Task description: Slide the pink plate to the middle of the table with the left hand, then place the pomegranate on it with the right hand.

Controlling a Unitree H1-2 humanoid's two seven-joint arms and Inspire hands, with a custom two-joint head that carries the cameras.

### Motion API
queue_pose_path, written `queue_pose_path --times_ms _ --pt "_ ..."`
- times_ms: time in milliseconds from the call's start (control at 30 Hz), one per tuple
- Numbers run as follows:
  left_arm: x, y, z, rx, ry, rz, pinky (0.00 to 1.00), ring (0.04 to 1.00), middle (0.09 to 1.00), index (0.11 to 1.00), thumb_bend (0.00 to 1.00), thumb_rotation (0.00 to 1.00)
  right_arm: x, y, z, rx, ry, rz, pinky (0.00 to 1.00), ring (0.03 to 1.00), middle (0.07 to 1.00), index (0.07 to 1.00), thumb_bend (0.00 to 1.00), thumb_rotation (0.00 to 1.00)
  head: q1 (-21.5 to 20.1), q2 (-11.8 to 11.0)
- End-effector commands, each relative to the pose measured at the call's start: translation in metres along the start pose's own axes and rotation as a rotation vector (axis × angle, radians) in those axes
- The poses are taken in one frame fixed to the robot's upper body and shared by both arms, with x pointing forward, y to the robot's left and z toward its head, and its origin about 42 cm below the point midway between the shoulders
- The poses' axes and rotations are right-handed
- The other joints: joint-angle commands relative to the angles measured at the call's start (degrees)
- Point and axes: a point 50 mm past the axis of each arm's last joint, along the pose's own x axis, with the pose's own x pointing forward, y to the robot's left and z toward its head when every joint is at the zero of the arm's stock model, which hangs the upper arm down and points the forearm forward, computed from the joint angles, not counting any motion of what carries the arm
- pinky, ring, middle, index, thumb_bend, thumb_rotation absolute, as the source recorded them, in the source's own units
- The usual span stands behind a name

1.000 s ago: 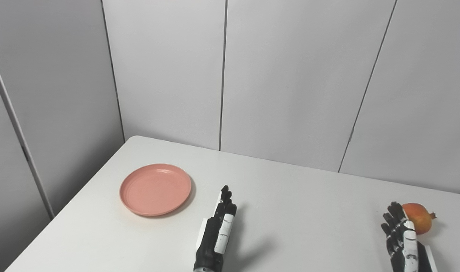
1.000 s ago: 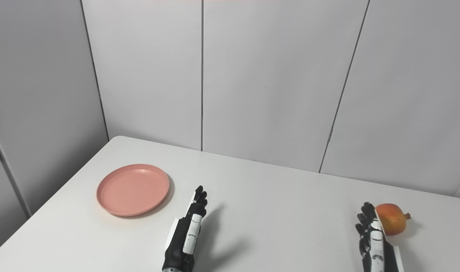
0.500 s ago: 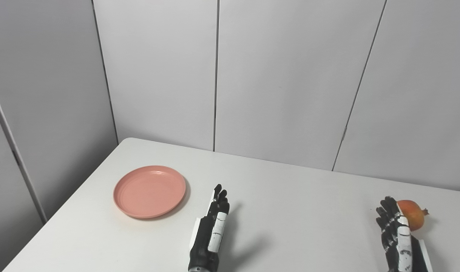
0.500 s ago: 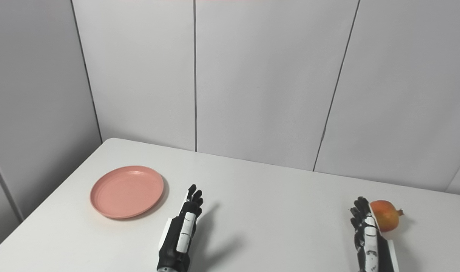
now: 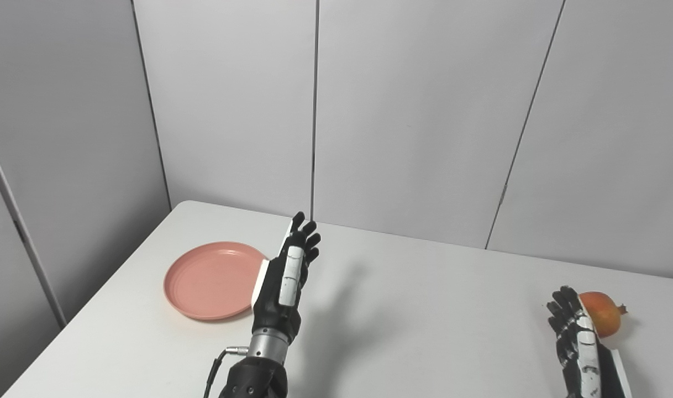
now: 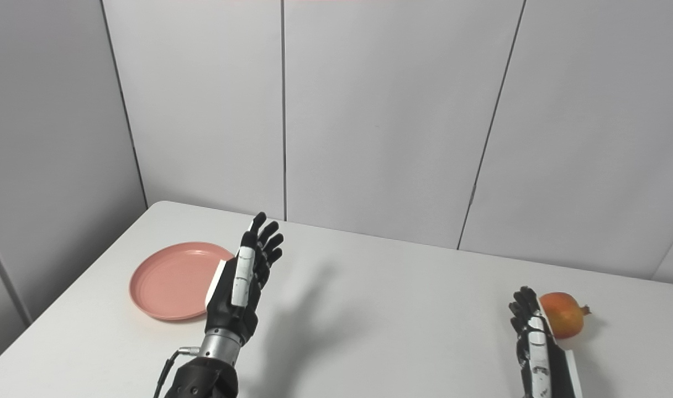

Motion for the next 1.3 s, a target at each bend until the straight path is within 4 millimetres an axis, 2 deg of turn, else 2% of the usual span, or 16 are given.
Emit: queue_pose_path --times_ms 0,167,267,467,633,767,933,1033,1267 --pt "0.014 0.002 0.02 -0.011 -0.06 -0.029 0.92 0.935 0.951 0.935 0.95 0.94 -0.048 0.002 -0.044 0.028 0.157 -0.036 1.0 0.952 0.941 0.928 0.69 0.97 0.01 0.02" --pt "0.032 0.022 0.037 0.019 -0.094 -0.041 0.9 0.938 0.96 0.931 0.97 0.96 -0.049 0.004 -0.043 0.025 0.159 -0.036 0.99 0.95 0.94 0.928 0.71 0.97 0.0 0.25" --pt "0.044 0.042 0.044 0.055 -0.115 -0.036 0.92 0.938 0.963 0.947 1.0 0.99 -0.05 0.005 -0.043 0.023 0.16 -0.035 0.99 0.953 0.947 0.932 0.72 0.99 -0.06 0.33" --pt "0.065 0.08 0.056 0.131 -0.141 -0.019 0.9 0.918 0.956 0.966 1.0 0.99 -0.051 0.005 -0.043 0.023 0.162 -0.037 0.98 0.95 0.945 0.93 0.74 0.98 -0.15 0.45" --pt "0.078 0.107 0.071 0.175 -0.155 -0.03 0.9 0.936 0.965 0.965 1.0 0.98 -0.051 0.004 -0.043 0.02 0.164 -0.033 0.98 0.955 0.948 0.932 0.75 0.98 -0.06 0.61" --pt "0.088 0.127 0.079 0.23 -0.173 -0.037 0.83 0.888 0.943 0.975 1.0 1.0 -0.053 0.002 -0.043 0.009 0.17 -0.031 0.97 0.952 0.947 0.931 0.76 0.99 -0.06 0.83" --pt "0.1 0.154 0.083 0.249 -0.175 -0.01 0.8 0.857 0.91 0.965 1.0 0.97 -0.054 0.002 -0.043 0.014 0.175 -0.034 0.97 0.952 0.945 0.926 0.76 0.98 -0.03 1.1" --pt "0.106 0.168 0.084 0.259 -0.171 -0.002 0.73 0.833 0.88 0.947 1.0 0.95 -0.054 0.002 -0.043 0.015 0.178 -0.036 0.97 0.949 0.94 0.915 0.77 0.98 0.02 1.18" --pt "0.118 0.204 0.073 0.271 -0.144 0.006 0.7 0.787 0.832 0.889 1.0 0.96 -0.055 0.001 -0.043 0.014 0.182 -0.035 0.96 0.943 0.931 0.913 0.76 0.98 0.06 1.49"
